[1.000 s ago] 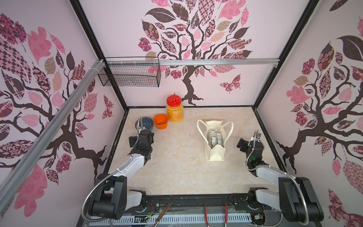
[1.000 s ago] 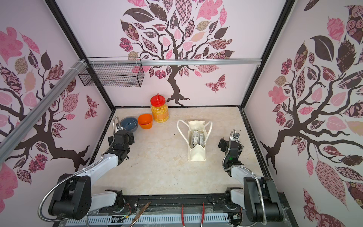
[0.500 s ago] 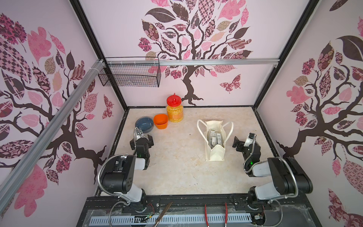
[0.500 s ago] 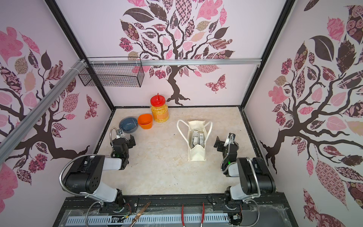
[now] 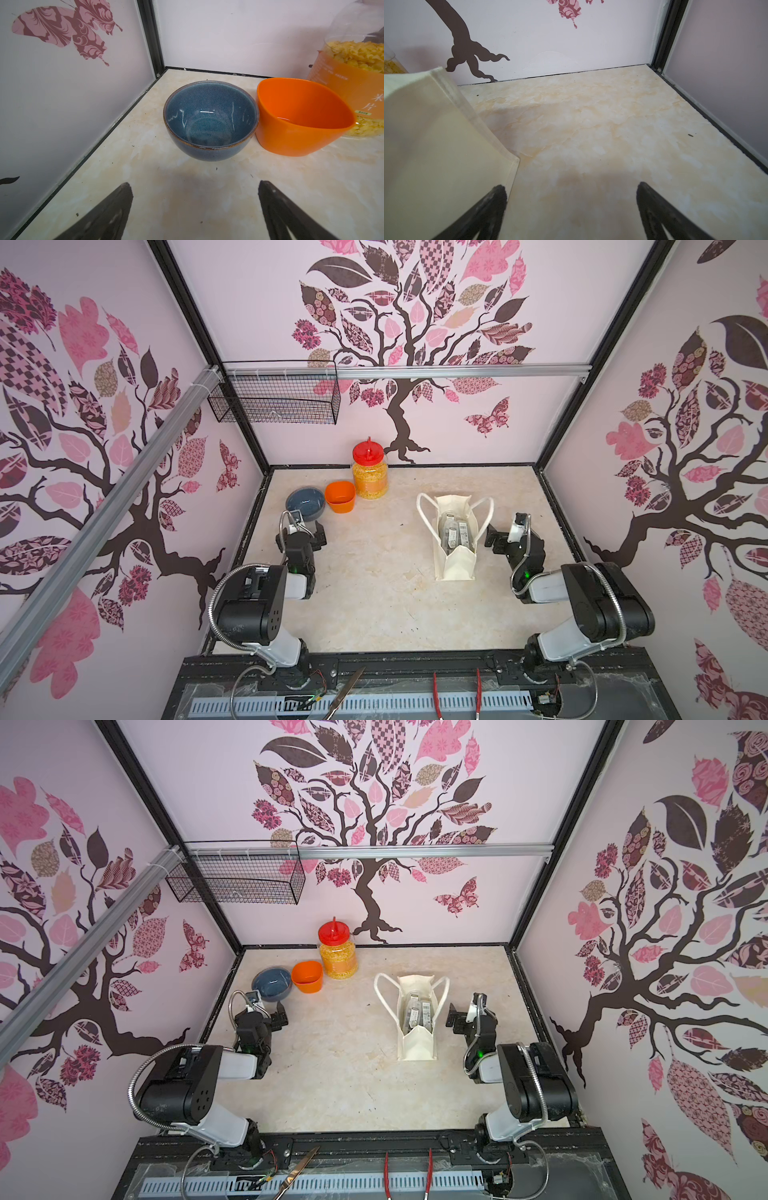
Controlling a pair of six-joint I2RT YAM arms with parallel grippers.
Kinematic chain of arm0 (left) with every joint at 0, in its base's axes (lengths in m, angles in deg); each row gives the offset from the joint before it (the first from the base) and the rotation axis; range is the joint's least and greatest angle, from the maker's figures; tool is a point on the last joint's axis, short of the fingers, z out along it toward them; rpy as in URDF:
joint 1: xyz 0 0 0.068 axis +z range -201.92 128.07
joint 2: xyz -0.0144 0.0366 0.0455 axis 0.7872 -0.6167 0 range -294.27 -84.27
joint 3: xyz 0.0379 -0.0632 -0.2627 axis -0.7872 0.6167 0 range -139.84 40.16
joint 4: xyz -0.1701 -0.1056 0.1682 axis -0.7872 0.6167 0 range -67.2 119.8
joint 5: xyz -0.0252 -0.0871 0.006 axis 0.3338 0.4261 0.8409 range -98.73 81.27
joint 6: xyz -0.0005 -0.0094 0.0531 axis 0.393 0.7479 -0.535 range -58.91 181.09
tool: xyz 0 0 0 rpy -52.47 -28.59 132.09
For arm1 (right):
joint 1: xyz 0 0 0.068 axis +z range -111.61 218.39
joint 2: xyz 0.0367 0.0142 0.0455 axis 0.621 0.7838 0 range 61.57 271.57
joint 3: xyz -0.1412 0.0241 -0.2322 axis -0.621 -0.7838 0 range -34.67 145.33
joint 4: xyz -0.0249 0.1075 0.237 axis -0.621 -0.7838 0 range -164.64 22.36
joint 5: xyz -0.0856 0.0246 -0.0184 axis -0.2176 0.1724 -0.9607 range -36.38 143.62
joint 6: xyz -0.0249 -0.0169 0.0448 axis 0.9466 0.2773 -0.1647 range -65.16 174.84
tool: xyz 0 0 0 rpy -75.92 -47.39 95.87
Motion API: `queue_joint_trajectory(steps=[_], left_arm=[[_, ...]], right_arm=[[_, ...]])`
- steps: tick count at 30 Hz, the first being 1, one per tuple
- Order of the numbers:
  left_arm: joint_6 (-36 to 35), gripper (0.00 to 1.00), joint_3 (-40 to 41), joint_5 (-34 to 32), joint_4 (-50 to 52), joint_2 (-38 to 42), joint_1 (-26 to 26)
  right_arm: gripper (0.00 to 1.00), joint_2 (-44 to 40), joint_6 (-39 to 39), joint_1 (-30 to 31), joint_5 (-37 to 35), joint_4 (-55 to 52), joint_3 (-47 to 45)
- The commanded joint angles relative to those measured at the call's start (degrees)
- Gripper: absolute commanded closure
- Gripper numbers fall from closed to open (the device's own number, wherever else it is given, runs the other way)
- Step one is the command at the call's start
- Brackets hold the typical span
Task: Put the compass set into the canvas bag
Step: Reset both arms
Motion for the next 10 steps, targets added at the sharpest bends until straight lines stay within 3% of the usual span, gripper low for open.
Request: queue_joint_trajectory(steps=[1,10], left_arm=[[0.09,0.02,0.83,0.34,-1.85,-0.19,0.25],[0.02,0.02,0.89,0.27,-1.87,-0.06,0.25]], right_arm=[[0.00,0.16,1.03,0.34,-0.70,-0.27,0.93],[0.00,-0.06,1.12,0.52,-0.90,-0.10,0.66]])
